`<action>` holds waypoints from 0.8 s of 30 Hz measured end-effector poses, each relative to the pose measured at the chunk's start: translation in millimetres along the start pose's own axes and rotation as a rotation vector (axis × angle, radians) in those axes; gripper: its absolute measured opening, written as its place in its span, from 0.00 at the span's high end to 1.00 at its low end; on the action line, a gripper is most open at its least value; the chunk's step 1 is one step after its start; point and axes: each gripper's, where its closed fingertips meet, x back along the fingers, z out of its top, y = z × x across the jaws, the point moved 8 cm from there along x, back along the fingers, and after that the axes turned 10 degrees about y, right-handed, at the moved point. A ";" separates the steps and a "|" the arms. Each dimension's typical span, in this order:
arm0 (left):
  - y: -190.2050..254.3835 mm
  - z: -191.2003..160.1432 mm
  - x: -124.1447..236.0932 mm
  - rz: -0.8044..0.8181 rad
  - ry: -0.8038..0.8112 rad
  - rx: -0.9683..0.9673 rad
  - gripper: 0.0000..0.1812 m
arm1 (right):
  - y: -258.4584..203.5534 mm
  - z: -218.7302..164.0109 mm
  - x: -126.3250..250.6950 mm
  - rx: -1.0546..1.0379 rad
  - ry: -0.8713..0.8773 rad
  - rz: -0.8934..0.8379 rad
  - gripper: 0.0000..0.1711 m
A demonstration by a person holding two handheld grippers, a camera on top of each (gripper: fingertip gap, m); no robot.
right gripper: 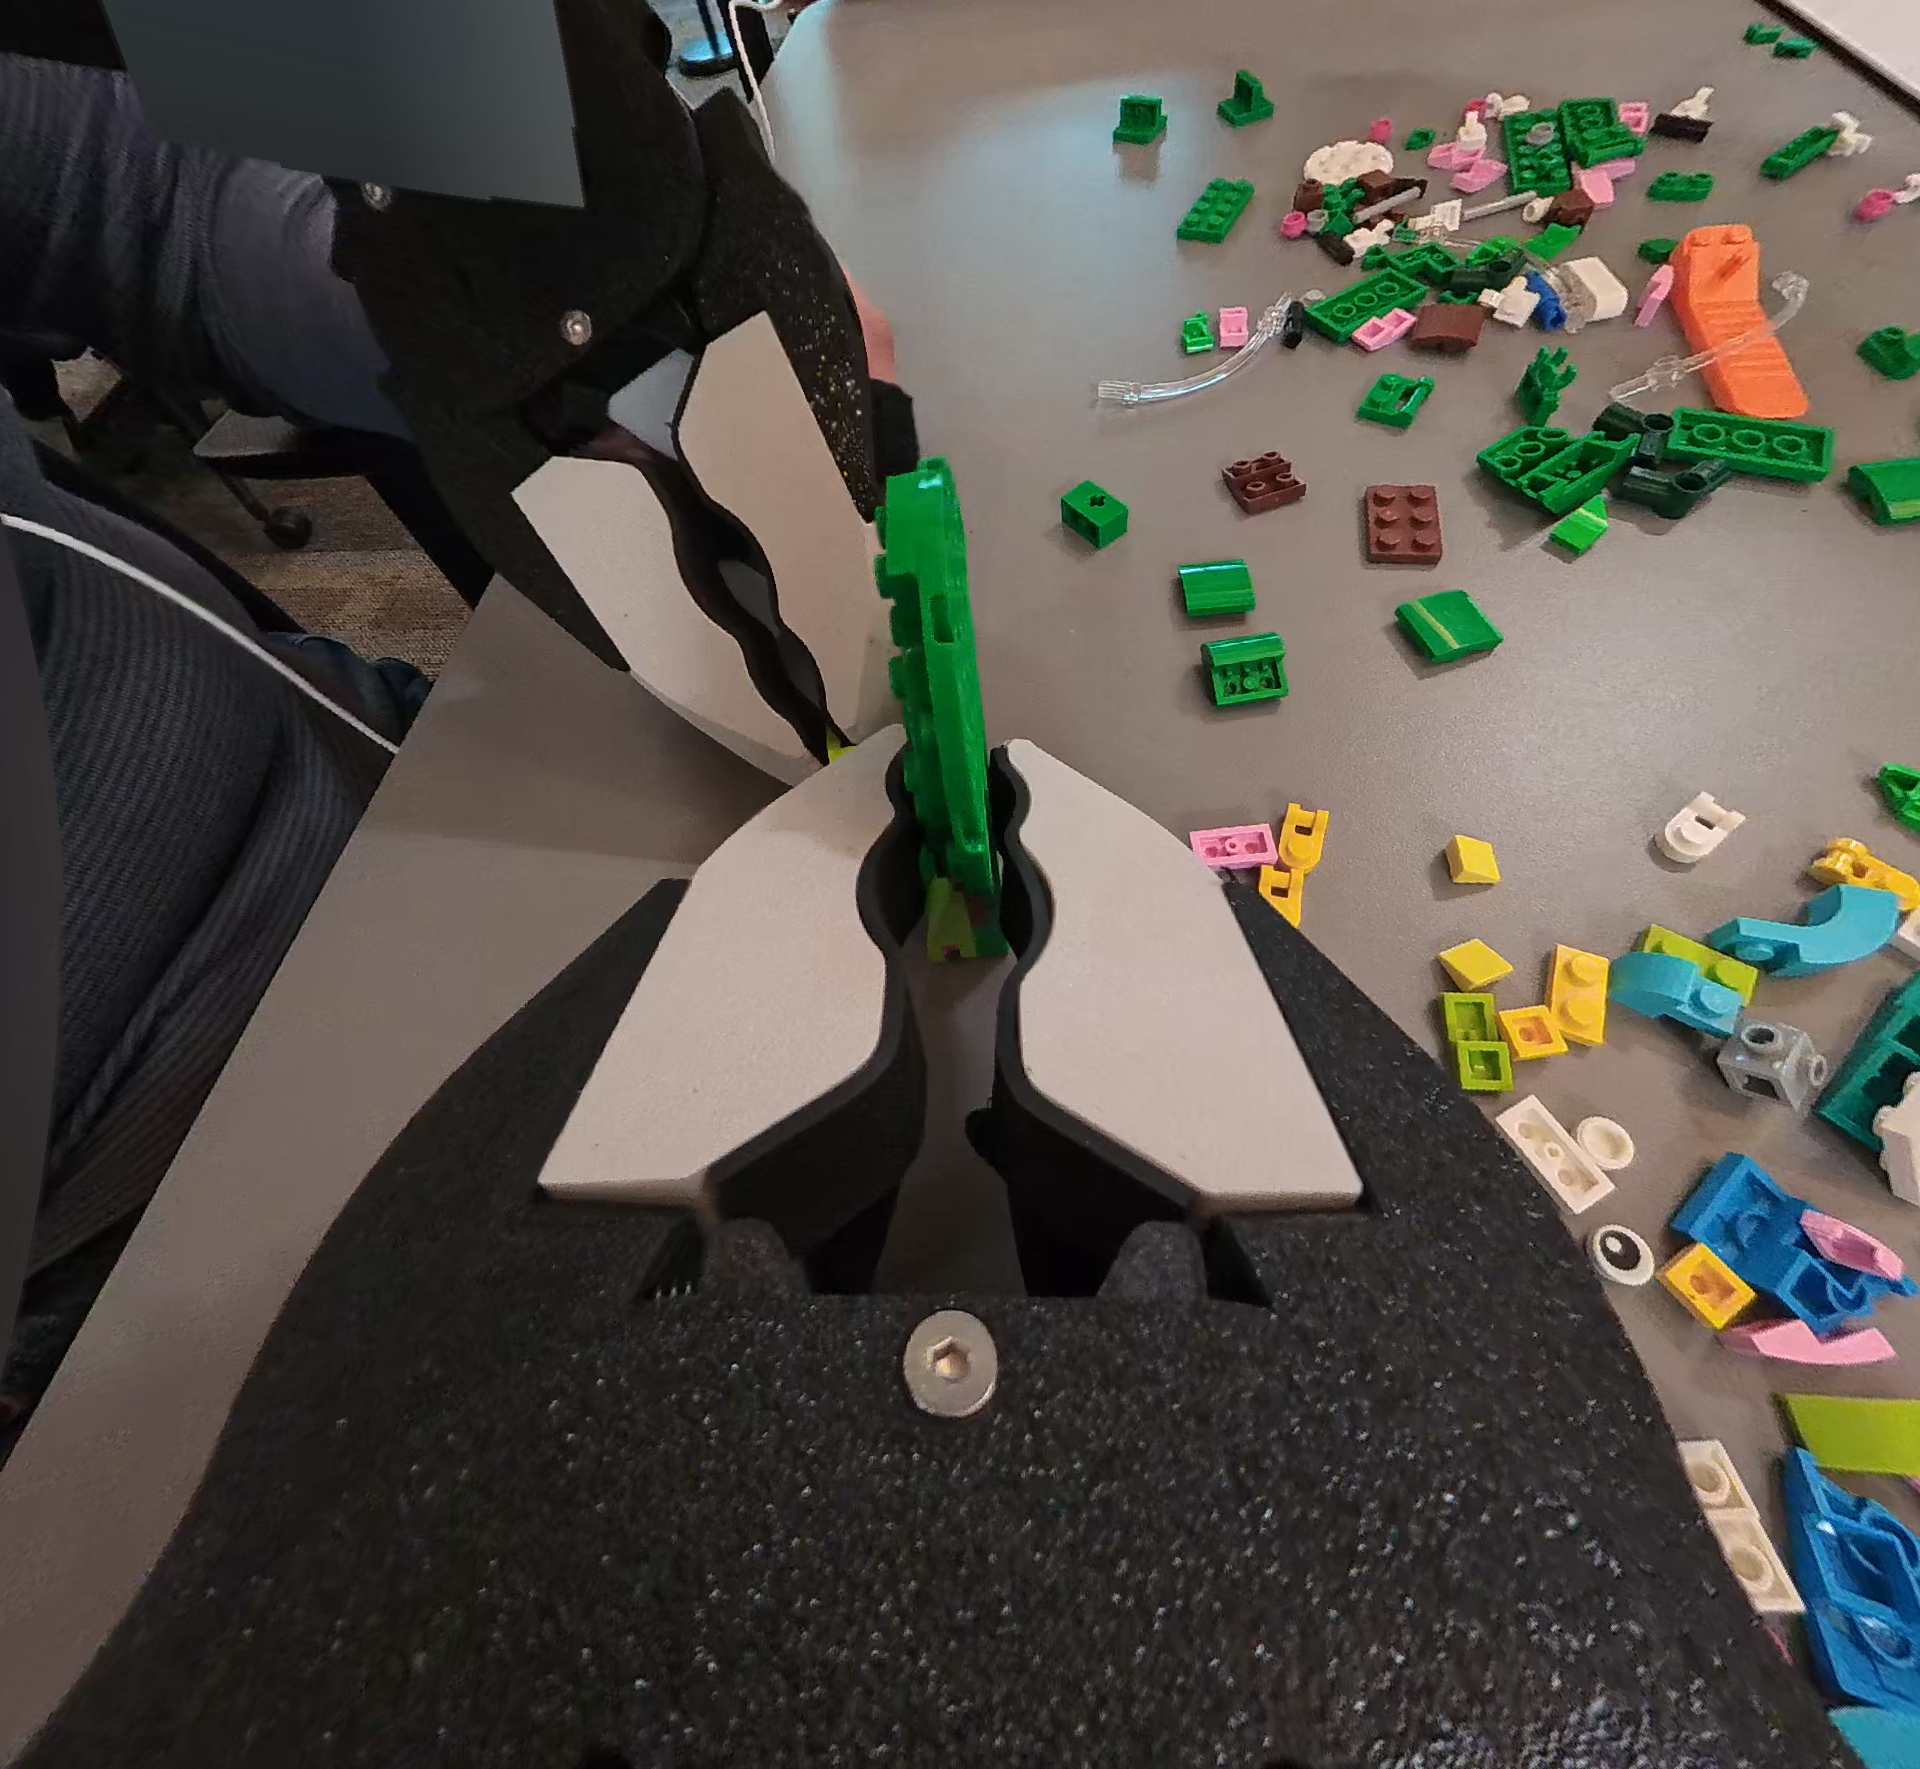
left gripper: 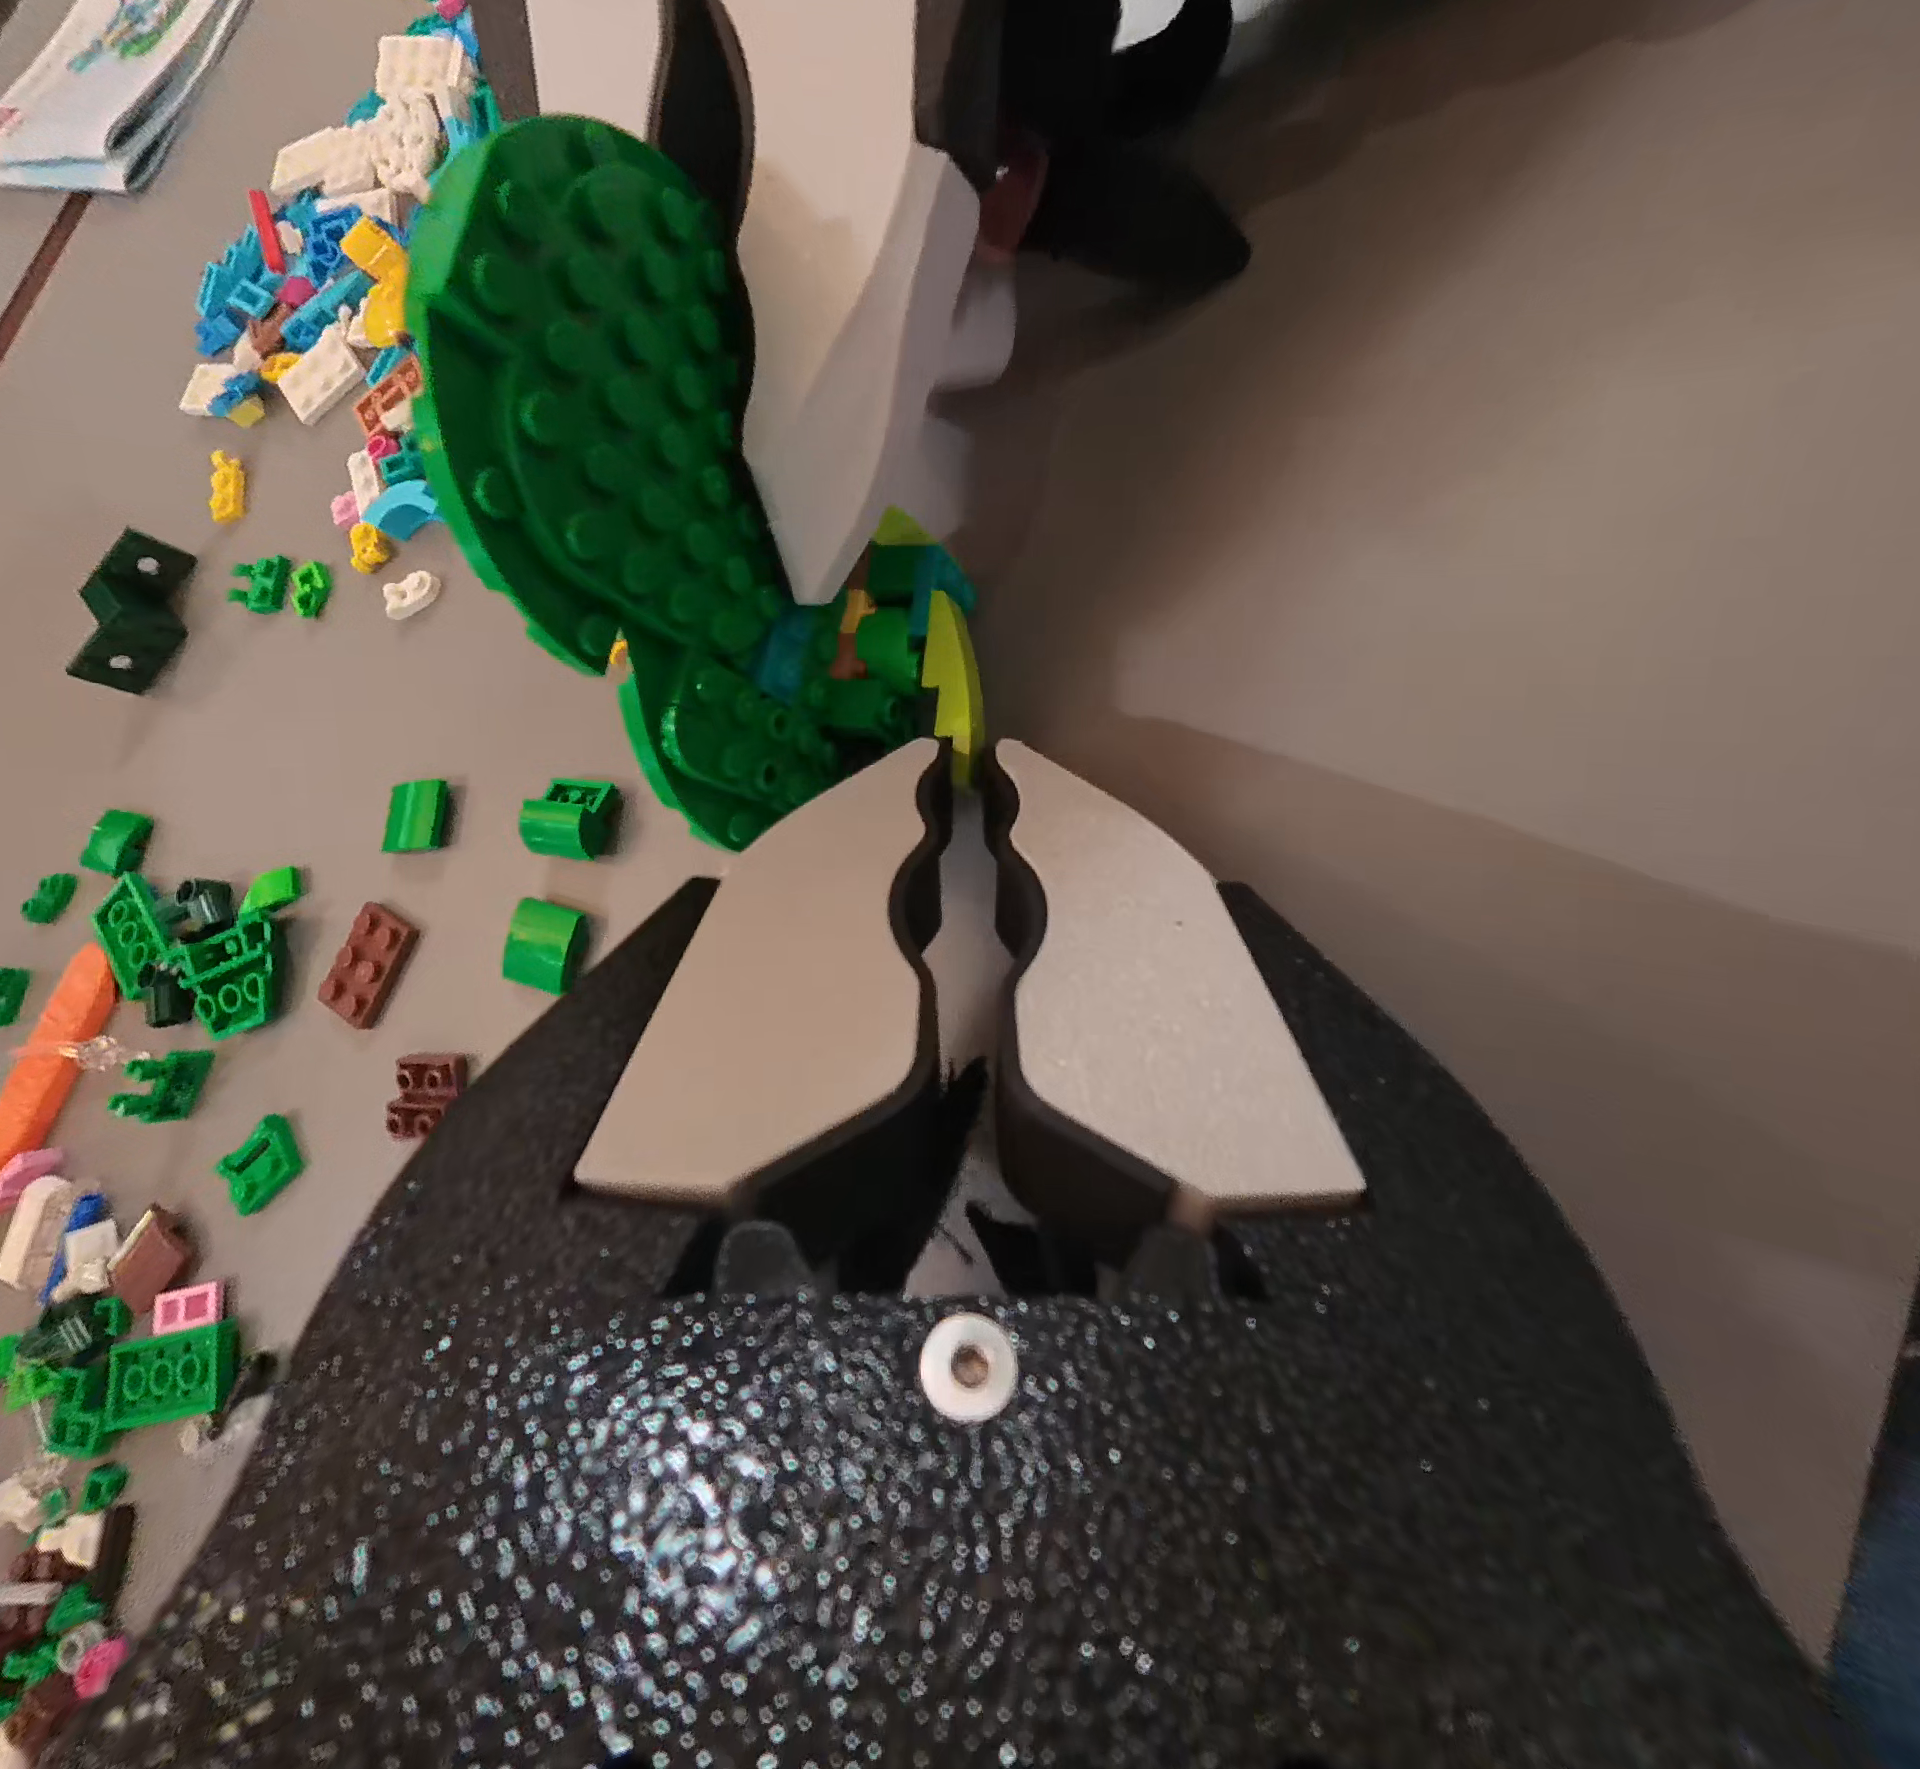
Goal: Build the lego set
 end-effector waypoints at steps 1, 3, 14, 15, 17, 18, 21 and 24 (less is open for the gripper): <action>0.2 -0.1 -0.1 0.007 -0.008 0.024 0.98 | -0.1 0.0 -0.1 0.008 0.000 -0.013 0.94; 3.0 0.3 -0.6 0.026 -0.015 0.055 0.98 | 0.0 0.0 0.0 0.018 0.000 -0.034 0.94; 11.6 7.5 10.7 0.031 0.078 -0.025 0.99 | -4.8 1.8 3.5 0.062 0.040 -0.018 0.88; 10.6 8.3 12.9 0.017 0.104 -0.016 0.99 | -5.7 2.9 6.8 0.063 0.066 -0.014 0.85; 8.2 9.0 16.2 0.012 0.143 0.005 0.99 | -6.1 3.1 14.5 0.042 0.093 -0.021 0.79; 7.9 9.6 17.6 0.003 0.164 0.020 0.99 | -5.7 2.1 19.0 0.033 0.099 -0.032 0.76; 6.3 13.7 25.1 -0.003 0.260 0.084 0.99 | -5.4 -2.8 40.3 -0.009 0.112 -0.113 0.70; 5.3 24.1 42.0 -0.024 0.474 0.188 0.99 | -22.4 7.0 71.0 -0.012 0.266 -0.203 0.75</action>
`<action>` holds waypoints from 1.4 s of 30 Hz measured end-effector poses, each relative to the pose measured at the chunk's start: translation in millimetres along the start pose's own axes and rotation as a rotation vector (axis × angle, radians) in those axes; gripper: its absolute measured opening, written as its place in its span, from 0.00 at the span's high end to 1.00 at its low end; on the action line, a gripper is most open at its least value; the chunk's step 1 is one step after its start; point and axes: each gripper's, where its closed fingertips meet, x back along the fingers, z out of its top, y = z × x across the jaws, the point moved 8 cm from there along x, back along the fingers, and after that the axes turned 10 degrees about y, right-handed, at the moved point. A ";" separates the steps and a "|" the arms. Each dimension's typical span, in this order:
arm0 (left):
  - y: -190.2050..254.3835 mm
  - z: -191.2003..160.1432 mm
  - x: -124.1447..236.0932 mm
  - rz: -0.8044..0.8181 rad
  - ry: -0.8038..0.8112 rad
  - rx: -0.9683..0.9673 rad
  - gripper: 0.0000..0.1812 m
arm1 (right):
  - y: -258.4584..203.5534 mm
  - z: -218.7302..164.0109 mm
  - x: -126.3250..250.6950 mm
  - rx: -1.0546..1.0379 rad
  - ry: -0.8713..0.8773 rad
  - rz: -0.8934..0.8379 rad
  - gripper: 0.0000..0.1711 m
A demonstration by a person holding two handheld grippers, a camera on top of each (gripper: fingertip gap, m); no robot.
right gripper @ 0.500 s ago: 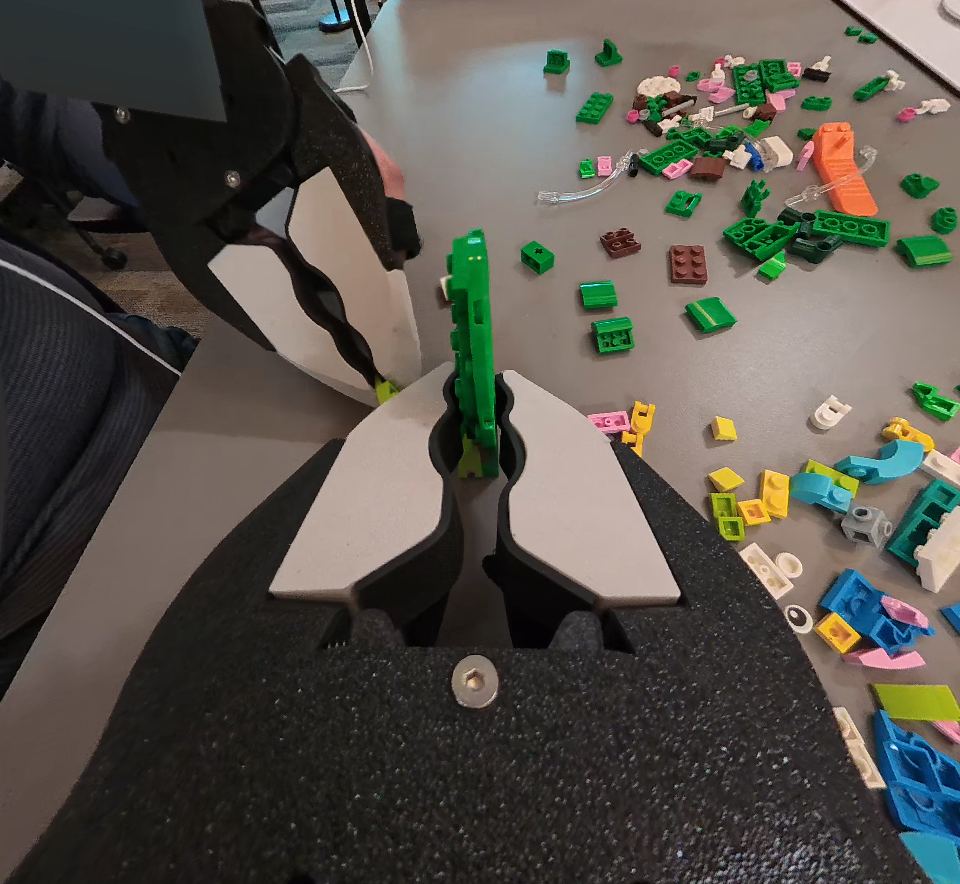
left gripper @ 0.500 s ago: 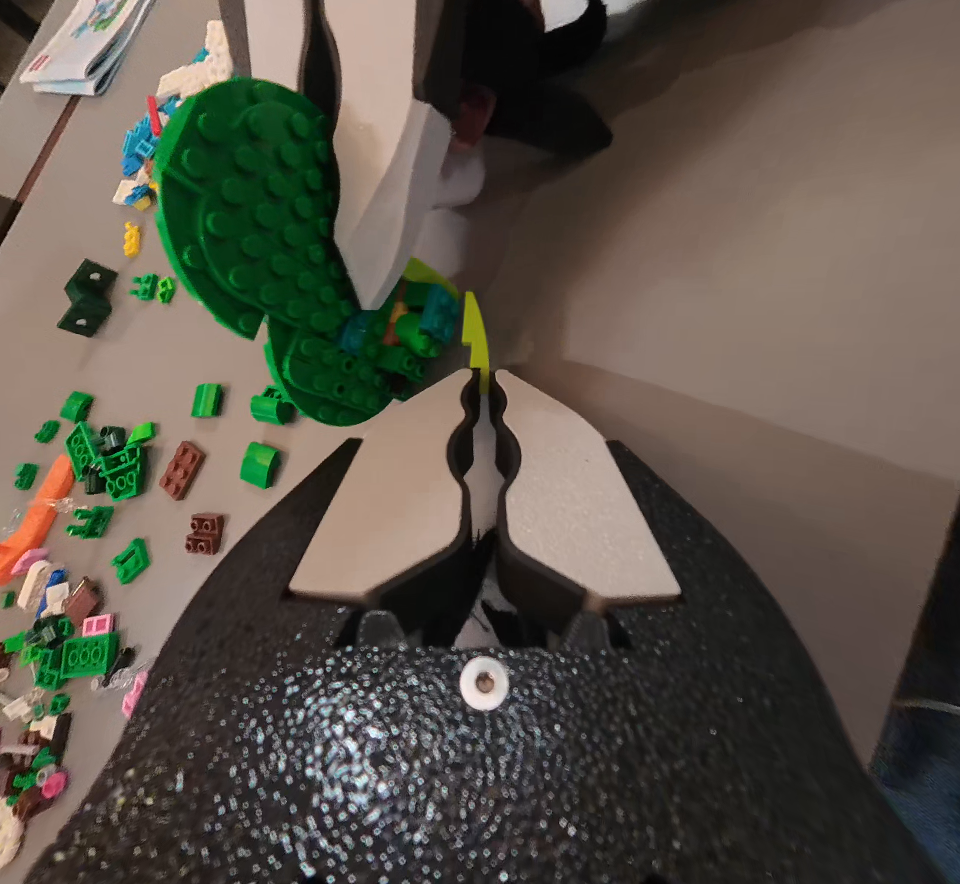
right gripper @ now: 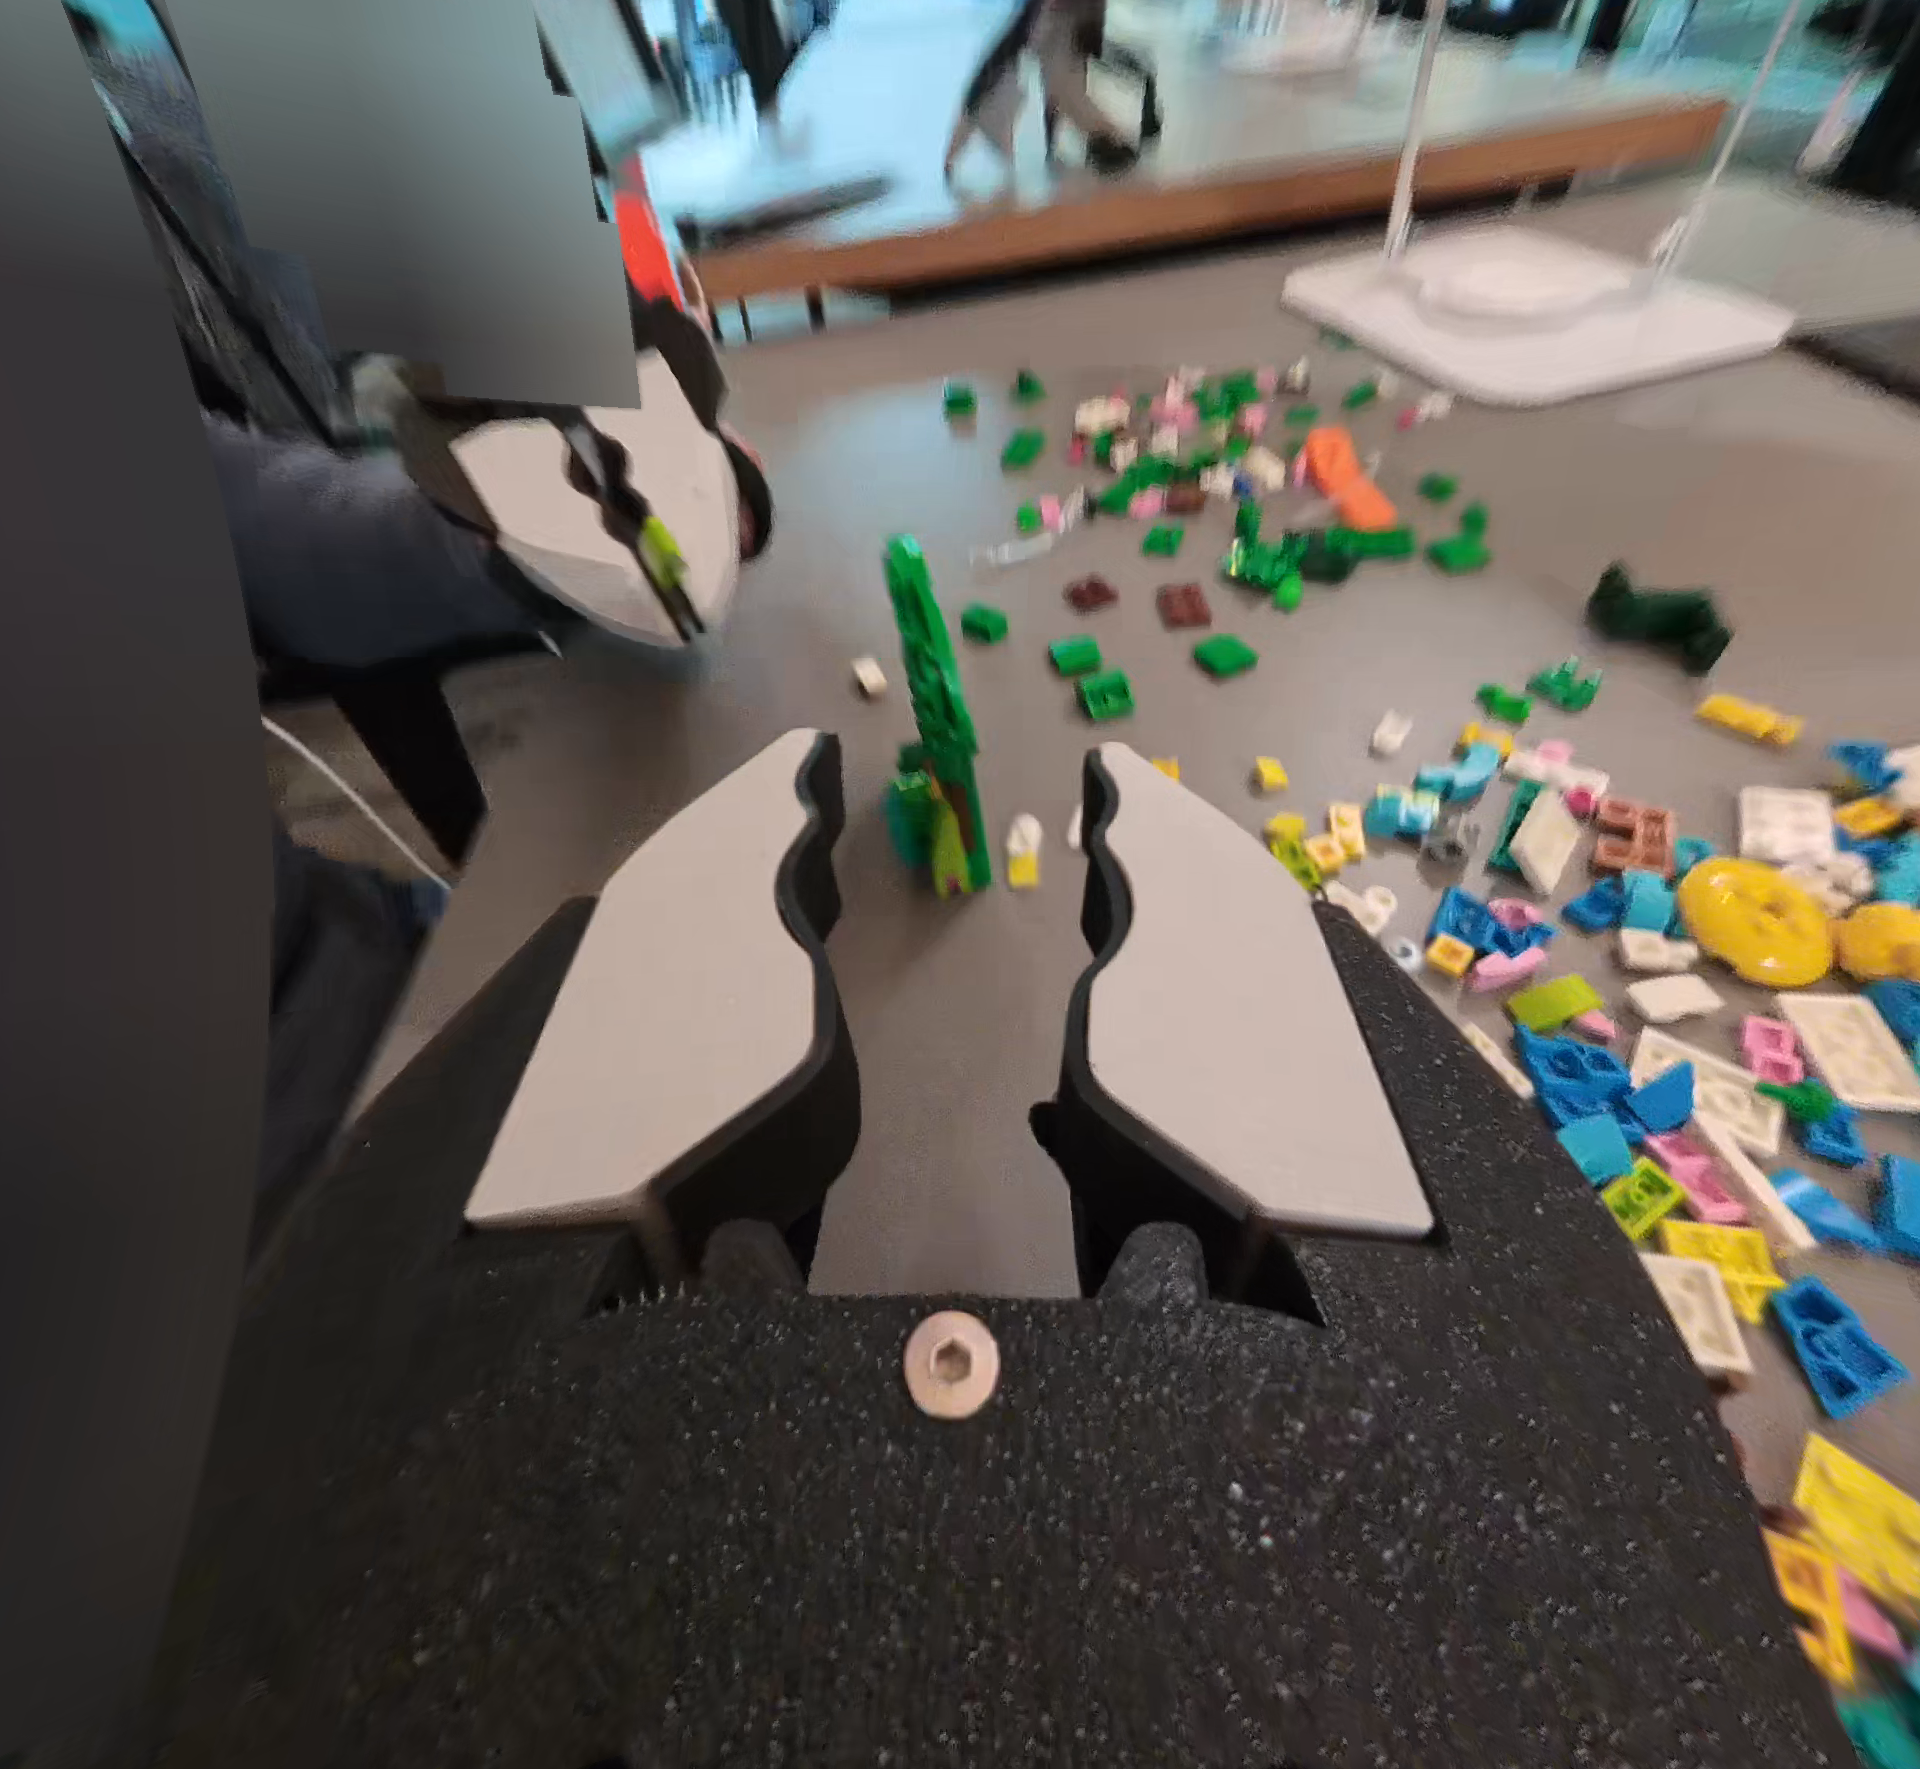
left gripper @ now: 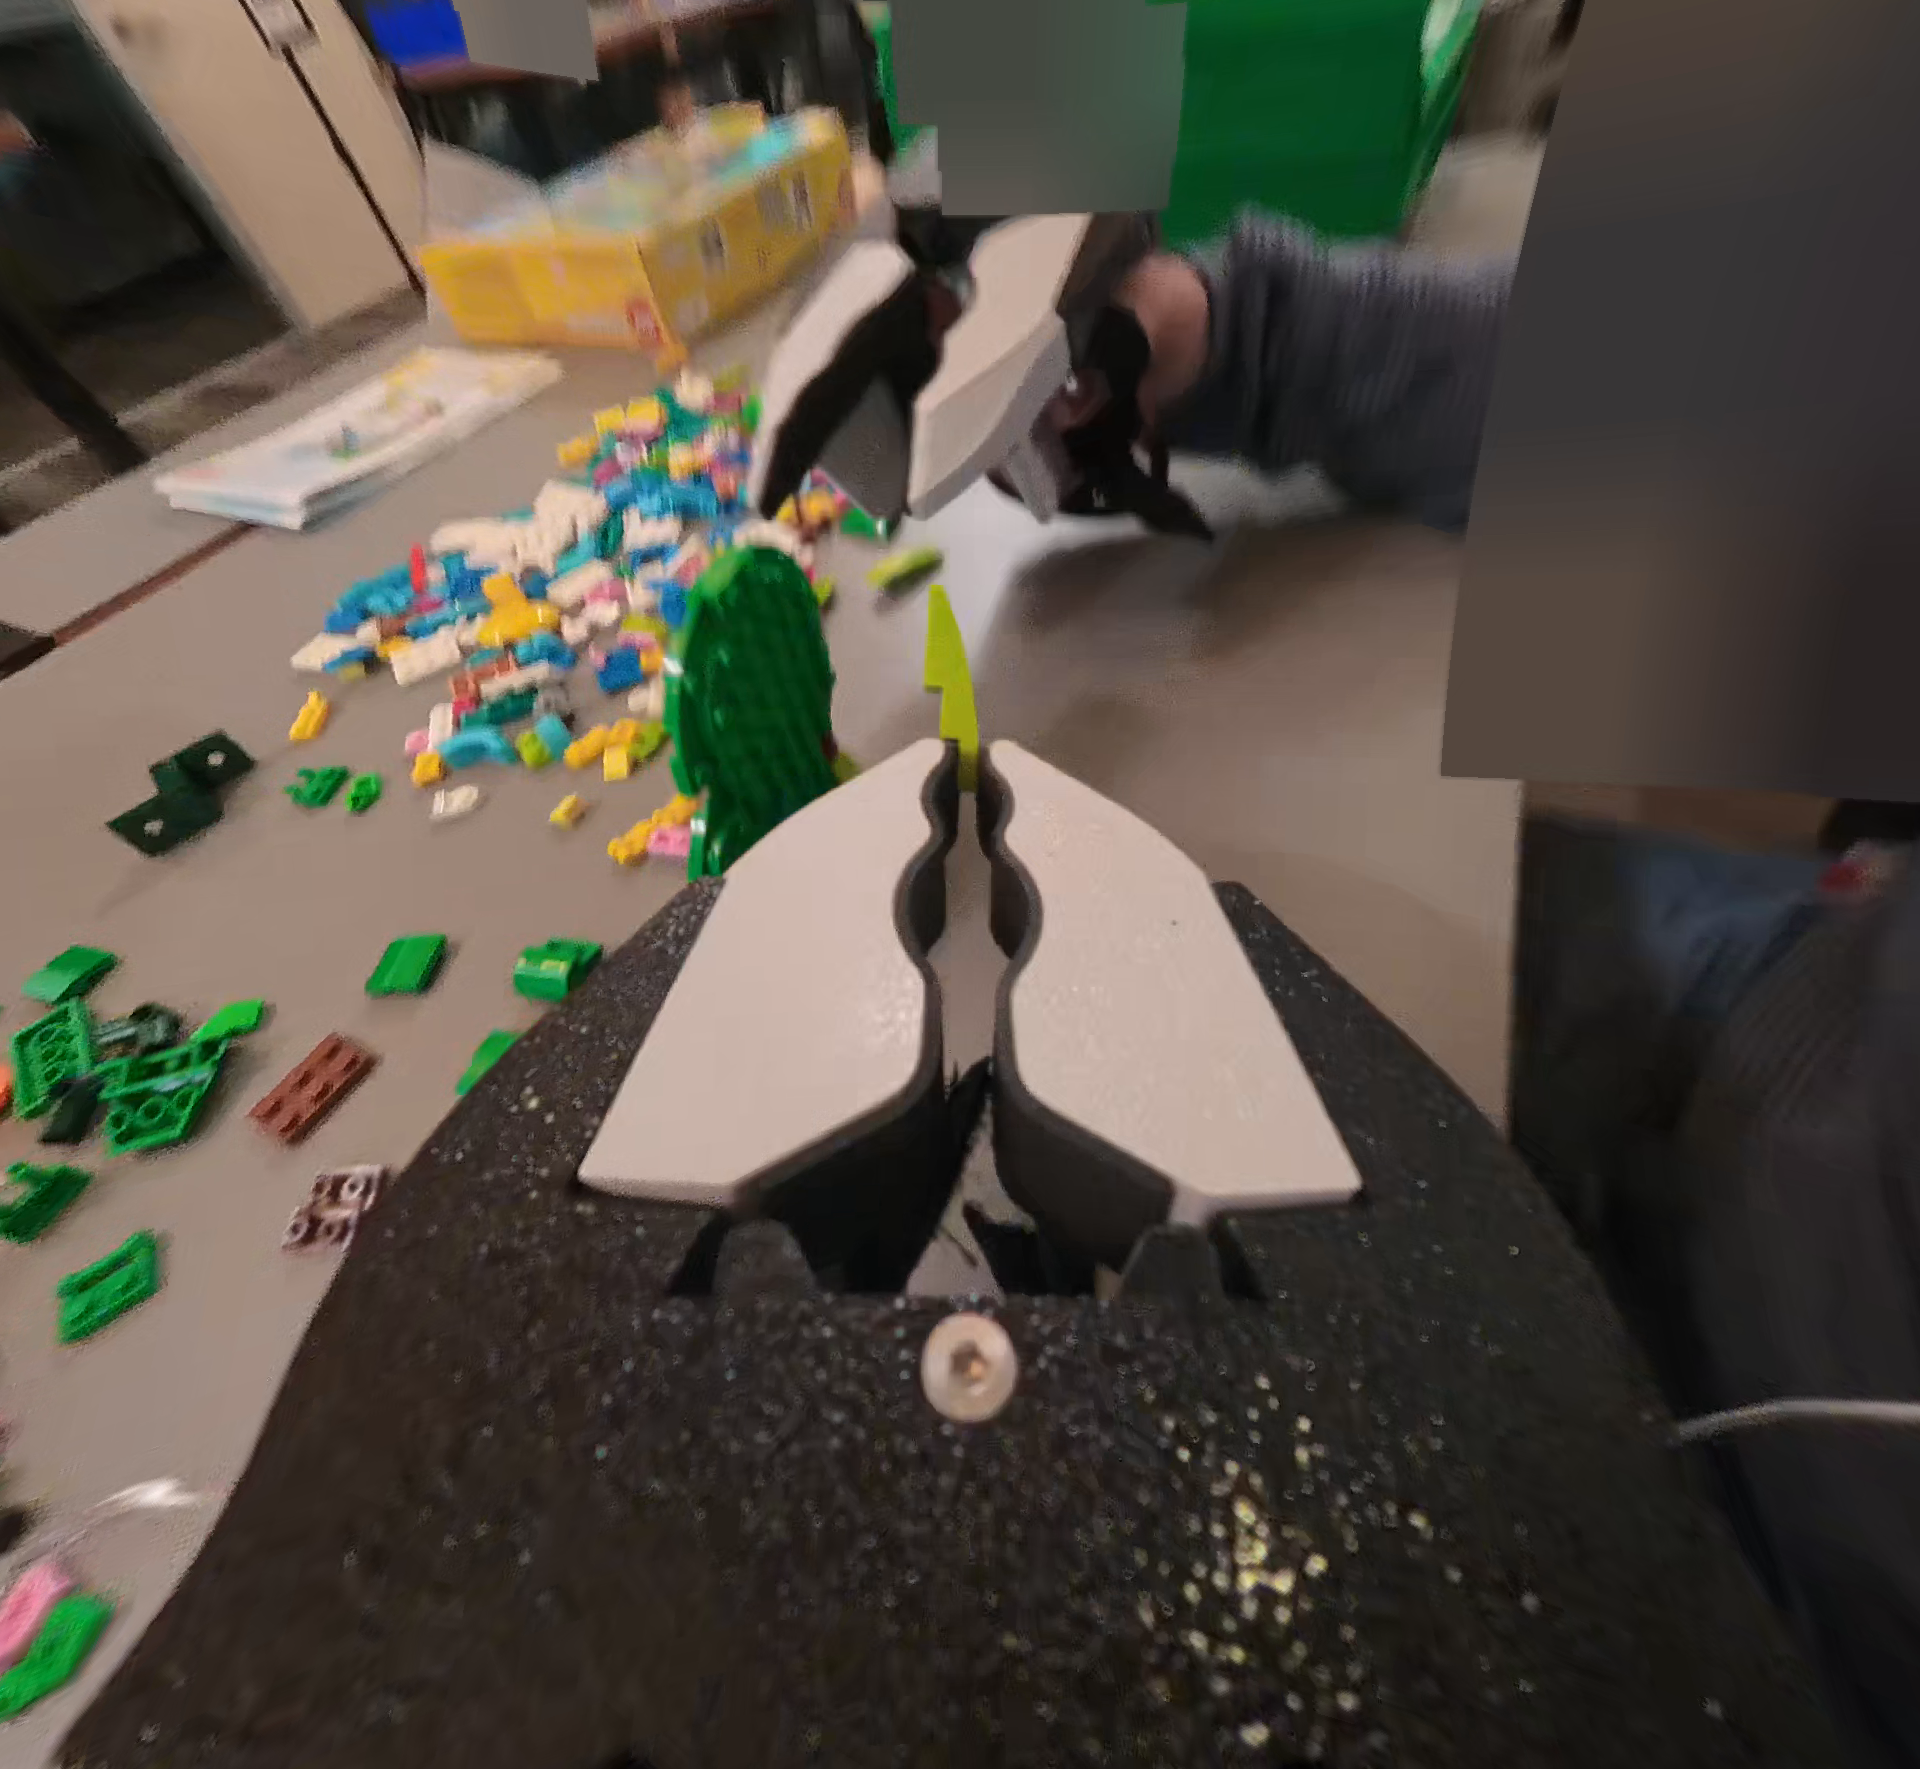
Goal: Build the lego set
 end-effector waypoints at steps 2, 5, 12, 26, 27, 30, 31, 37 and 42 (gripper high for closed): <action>1.7 10.3 7.5 -0.018 0.171 0.080 0.99 | -19.2 12.5 9.5 0.014 0.104 -0.016 0.79; 4.4 20.4 14.1 -0.076 0.404 0.200 0.99 | -51.1 24.4 -2.5 -0.043 0.203 0.032 0.82; 13.5 25.2 9.0 -0.158 0.548 0.298 0.99 | -95.1 38.6 -48.4 -0.052 0.270 0.115 0.86; 6.1 7.5 1.0 -0.048 0.176 0.203 0.79 | -80.8 21.4 -32.6 0.167 -0.493 0.019 0.96; 5.6 6.8 0.4 -0.049 0.152 0.193 0.79 | -78.9 15.5 -33.3 0.206 -0.638 0.008 0.96; 6.6 3.7 -3.2 -0.045 0.063 0.149 0.80 | -76.0 -2.4 -42.5 0.250 -0.925 0.043 0.96; 7.9 2.3 -4.0 -0.047 0.035 0.133 0.81 | -75.3 -8.5 -46.3 0.255 -0.981 0.062 0.96; 11.9 -4.9 -5.4 -0.037 -0.075 0.074 0.82 | -73.3 -32.2 -61.2 0.264 -1.108 0.130 0.96; 14.6 -11.3 -6.9 -0.088 -0.142 0.099 0.82 | -75.9 -27.5 -50.0 0.214 -0.983 0.141 0.88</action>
